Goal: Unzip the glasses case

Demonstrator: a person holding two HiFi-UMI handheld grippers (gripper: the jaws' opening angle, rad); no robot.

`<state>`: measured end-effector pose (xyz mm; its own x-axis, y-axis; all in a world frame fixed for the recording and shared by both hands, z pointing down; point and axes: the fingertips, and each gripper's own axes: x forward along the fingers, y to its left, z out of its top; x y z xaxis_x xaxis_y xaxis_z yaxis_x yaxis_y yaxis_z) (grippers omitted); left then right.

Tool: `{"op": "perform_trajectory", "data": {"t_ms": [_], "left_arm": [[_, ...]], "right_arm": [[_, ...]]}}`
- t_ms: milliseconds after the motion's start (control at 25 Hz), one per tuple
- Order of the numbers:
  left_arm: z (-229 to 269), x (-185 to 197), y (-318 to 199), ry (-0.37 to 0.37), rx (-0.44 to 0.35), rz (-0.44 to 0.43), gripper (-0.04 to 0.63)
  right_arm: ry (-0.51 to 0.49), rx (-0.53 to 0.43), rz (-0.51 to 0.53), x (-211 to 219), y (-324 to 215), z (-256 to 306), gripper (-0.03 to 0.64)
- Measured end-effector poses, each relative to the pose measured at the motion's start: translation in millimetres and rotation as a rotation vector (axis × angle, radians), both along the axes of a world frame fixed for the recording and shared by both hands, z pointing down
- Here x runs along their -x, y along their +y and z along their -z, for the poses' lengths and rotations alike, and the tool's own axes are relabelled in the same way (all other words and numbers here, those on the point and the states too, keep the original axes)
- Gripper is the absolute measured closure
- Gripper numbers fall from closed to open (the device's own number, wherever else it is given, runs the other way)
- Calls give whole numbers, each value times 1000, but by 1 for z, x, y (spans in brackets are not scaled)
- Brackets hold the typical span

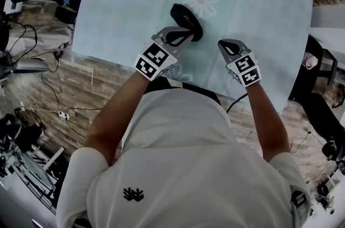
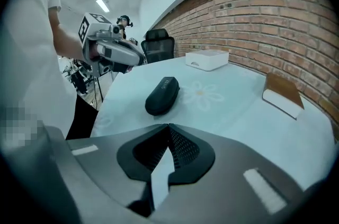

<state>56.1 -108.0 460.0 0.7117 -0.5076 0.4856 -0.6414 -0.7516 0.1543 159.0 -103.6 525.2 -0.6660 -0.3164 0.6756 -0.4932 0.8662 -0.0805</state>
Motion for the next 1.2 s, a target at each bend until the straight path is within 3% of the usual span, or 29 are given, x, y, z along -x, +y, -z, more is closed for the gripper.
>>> {"op": "perform_trajectory", "data": {"t_ms": [400, 560, 760, 1200], "left_arm": [[36, 30, 57, 110, 35, -11, 537], [52, 61, 79, 117, 24, -14, 538], [77, 106, 111, 225, 31, 2, 538], [81, 185, 176, 222, -13, -19, 538]], "right_arm": [[-88, -40, -117, 25, 60, 51, 615], [-54, -88, -110, 48, 84, 62, 615], [-14, -113, -133, 75, 116, 68, 615], [-28, -157, -248, 131, 185, 91, 615]]}}
